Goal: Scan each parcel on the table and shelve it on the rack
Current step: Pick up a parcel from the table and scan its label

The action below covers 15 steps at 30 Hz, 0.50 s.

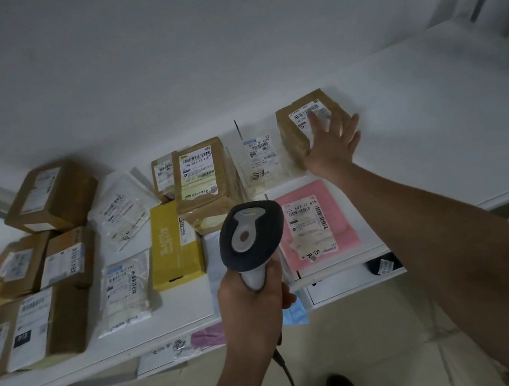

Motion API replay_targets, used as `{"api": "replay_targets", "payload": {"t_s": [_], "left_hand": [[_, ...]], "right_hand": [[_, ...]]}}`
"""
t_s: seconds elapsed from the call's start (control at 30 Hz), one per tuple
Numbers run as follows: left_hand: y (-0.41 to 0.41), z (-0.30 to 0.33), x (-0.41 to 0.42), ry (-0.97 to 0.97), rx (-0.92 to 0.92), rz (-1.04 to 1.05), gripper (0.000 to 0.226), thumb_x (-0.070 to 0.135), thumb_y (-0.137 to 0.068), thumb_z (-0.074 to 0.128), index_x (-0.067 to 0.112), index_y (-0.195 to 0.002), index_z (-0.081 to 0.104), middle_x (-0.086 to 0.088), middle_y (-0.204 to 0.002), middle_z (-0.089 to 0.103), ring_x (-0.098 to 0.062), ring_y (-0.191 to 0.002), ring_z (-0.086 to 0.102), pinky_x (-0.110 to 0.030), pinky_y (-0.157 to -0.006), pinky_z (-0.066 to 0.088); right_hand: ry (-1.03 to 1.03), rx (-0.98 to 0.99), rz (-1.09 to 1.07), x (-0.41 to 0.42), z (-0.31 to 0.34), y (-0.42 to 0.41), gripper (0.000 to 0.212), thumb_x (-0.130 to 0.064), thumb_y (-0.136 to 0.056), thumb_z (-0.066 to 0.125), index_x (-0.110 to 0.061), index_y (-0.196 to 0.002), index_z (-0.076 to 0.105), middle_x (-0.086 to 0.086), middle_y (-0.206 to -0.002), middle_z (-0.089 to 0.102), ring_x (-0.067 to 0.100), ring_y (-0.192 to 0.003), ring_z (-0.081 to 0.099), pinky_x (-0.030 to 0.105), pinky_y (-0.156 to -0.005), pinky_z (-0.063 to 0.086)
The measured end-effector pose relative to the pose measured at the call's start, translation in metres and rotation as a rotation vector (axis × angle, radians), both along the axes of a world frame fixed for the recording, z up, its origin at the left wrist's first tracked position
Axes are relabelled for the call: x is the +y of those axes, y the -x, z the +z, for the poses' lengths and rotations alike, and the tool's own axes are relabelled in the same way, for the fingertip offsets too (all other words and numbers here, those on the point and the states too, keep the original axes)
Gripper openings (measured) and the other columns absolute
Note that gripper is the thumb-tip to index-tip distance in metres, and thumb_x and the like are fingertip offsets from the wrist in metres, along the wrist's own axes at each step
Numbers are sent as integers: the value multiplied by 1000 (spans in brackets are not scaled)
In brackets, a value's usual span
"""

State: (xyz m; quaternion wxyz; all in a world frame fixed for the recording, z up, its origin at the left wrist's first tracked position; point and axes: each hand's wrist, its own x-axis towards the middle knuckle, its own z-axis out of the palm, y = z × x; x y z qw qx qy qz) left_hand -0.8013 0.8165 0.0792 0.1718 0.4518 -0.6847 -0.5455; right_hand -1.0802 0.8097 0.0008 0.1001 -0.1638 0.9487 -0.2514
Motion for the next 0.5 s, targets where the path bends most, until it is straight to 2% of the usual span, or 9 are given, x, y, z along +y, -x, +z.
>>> {"api": "replay_targets", "payload": {"t_s": [0.1,0.23,0.4,0.5], "left_hand": [[-9,4,-5,16,0,21,32,19,-93,62,-6,-74,64,-15,-55,65,-19,-46,64,-13,-43,45],[-34,12,-20,43,-11,70,37,23,-94,62,-9,-76,64,-11,-53,66,-10,-43,61,-18,-40,46],[-79,22,-49,88,28,200,35,24,-93,63,-4,-72,64,-8,-52,66,-15,-45,64,-16,-42,46],[-119,26,-71,111,43,256,38,25,-93,63,-3,-68,64,-8,-51,66,-20,-48,66,-21,-45,50]], "right_hand": [[20,143,77,-11,12,-23,79,-26,-93,57,-38,-154,8,8,-162,-15,45,-144,-20,59,-116,-5],[58,241,205,-42,34,-69,77,-34,-96,55,-39,-154,4,7,-162,-16,39,-147,-17,55,-116,-5],[116,226,365,-97,52,-140,76,-28,-95,57,-37,-155,10,9,-163,-12,38,-148,-15,57,-117,-2],[108,197,468,-128,58,-194,71,-31,-98,51,-38,-155,9,8,-163,-12,37,-148,-16,58,-119,0]]}}
